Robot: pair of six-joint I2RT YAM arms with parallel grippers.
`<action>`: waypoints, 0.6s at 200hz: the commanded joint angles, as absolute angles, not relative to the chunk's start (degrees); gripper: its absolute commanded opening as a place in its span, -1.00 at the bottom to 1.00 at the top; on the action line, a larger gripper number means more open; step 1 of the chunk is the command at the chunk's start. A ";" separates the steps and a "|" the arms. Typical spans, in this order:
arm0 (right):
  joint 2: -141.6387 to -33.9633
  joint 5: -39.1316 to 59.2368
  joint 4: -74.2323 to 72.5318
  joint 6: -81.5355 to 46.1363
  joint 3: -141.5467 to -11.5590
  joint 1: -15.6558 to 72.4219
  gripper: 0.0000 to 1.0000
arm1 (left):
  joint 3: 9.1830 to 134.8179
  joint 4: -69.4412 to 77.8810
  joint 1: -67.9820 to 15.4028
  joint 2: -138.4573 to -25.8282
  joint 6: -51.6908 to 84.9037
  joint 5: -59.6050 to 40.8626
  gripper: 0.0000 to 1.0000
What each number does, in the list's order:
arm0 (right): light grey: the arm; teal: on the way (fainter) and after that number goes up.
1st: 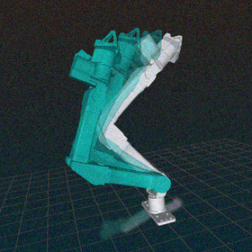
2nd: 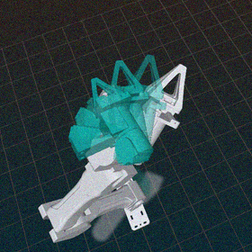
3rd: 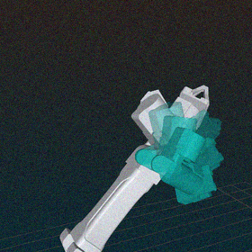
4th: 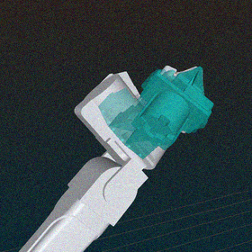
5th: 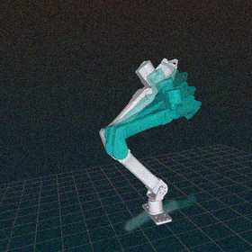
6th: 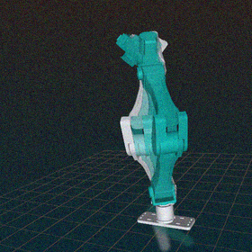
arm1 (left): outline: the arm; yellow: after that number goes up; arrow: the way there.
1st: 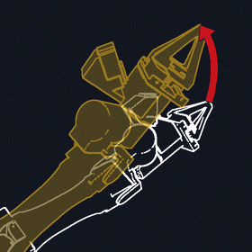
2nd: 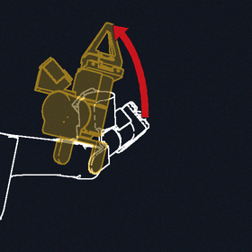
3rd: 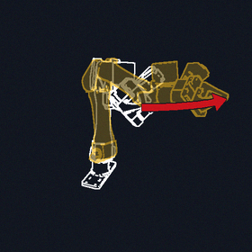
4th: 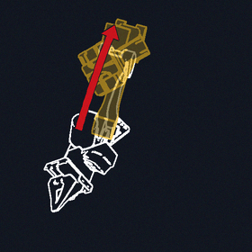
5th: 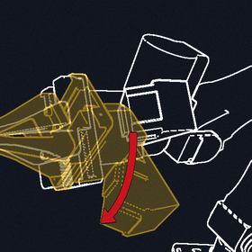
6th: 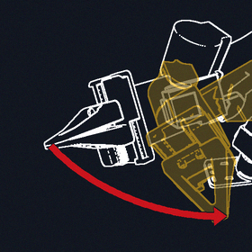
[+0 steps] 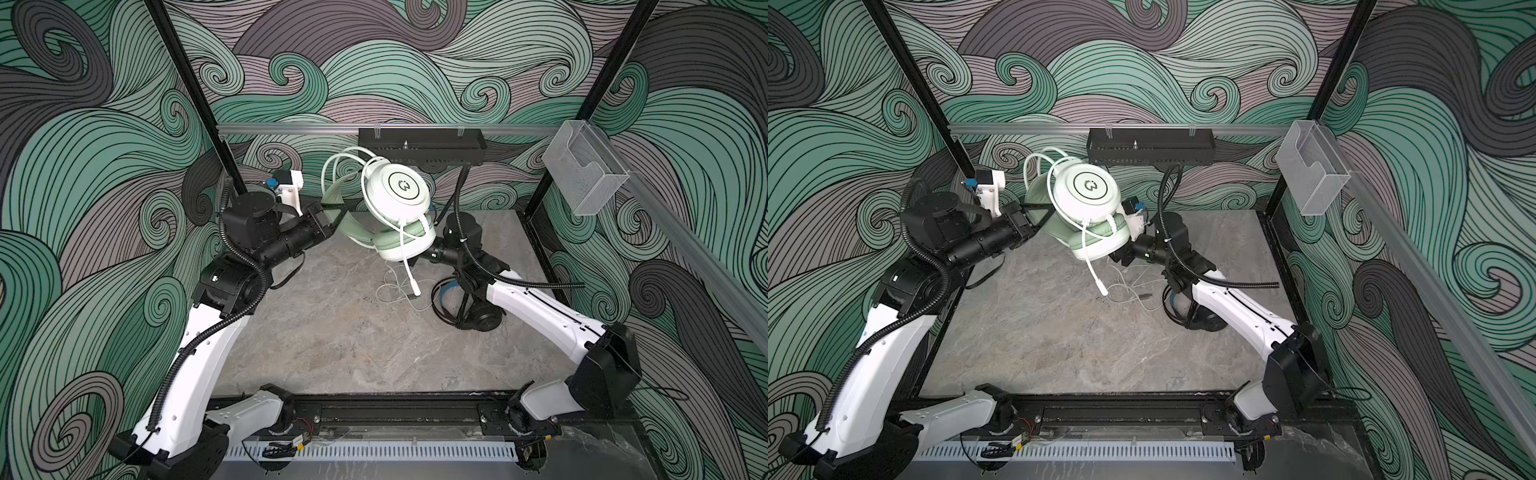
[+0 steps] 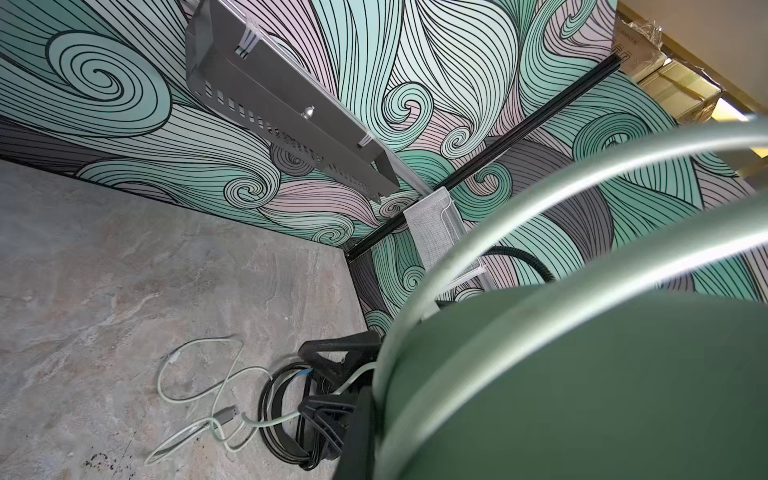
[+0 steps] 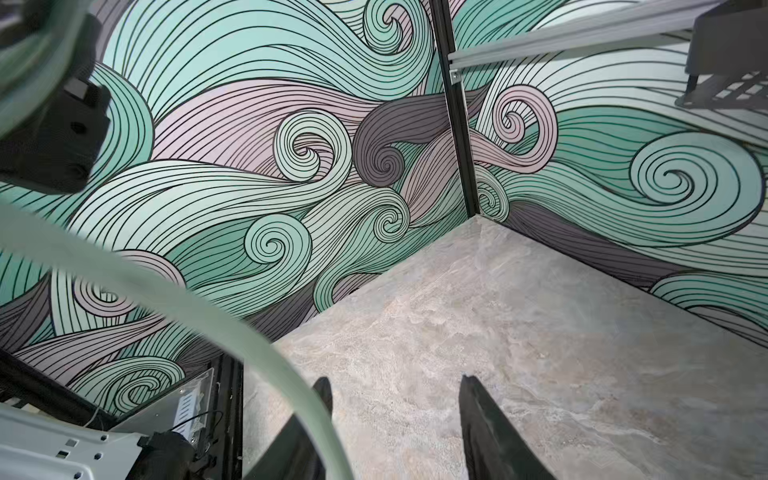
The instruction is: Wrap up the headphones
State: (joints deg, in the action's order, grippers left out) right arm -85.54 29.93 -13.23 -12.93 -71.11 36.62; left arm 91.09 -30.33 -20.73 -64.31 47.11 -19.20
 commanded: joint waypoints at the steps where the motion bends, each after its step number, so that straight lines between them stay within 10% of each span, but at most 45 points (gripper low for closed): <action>1: -87.22 31.85 -17.60 -15.70 -69.99 36.34 -0.02 | 94.89 -25.06 -21.05 -64.07 50.42 -18.60 -1.00; 120: -90.44 32.31 -18.63 -17.16 -64.21 36.47 -0.75 | 92.55 -18.32 -20.75 -63.99 57.09 -11.37 -1.00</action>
